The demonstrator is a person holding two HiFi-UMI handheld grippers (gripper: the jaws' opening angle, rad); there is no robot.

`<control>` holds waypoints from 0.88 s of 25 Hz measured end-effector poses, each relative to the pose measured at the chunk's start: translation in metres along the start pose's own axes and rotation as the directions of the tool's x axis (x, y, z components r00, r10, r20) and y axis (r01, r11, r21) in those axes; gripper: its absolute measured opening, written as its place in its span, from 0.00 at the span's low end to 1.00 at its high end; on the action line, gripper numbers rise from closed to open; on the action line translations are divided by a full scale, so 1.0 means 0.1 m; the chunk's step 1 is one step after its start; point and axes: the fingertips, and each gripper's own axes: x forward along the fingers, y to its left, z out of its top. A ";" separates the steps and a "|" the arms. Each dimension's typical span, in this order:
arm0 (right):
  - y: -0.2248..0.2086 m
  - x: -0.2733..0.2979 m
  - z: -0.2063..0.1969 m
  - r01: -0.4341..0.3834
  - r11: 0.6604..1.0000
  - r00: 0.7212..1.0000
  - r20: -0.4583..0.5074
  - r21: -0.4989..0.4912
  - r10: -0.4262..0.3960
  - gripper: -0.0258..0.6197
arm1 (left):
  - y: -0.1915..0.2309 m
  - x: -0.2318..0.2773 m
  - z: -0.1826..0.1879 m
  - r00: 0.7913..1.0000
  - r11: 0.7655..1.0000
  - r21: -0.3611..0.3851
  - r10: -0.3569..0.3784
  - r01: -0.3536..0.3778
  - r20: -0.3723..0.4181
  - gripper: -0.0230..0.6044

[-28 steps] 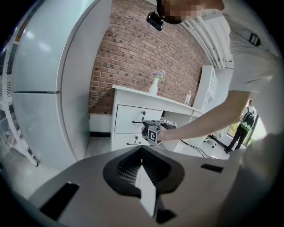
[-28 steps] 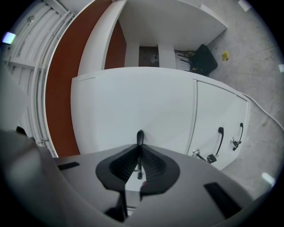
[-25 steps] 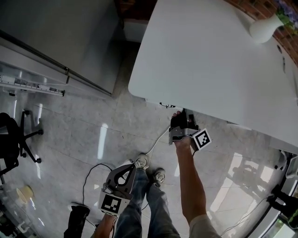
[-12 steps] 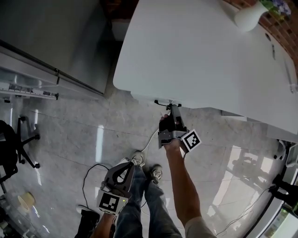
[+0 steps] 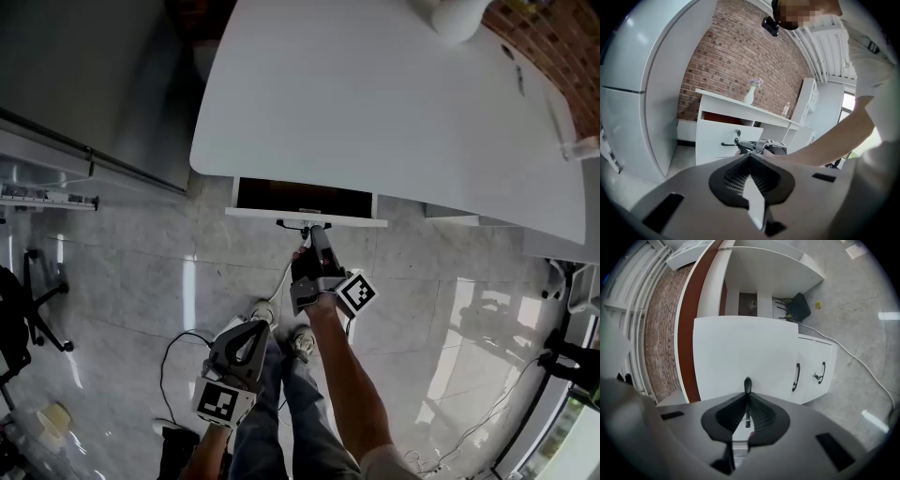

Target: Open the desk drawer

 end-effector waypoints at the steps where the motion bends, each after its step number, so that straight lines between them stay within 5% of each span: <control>1: 0.00 -0.03 -0.01 0.005 1.000 1.000 -0.001 0.002 -0.005 0.09 | -0.01 0.01 -0.04 1.000 1.000 0.004 -0.001 0.001 -0.004 0.06; 22: -0.22 -0.63 -0.30 0.042 0.998 0.999 -0.008 0.043 -0.041 0.09 | -0.19 0.15 -0.17 0.999 0.999 0.023 -0.032 0.033 -0.033 0.06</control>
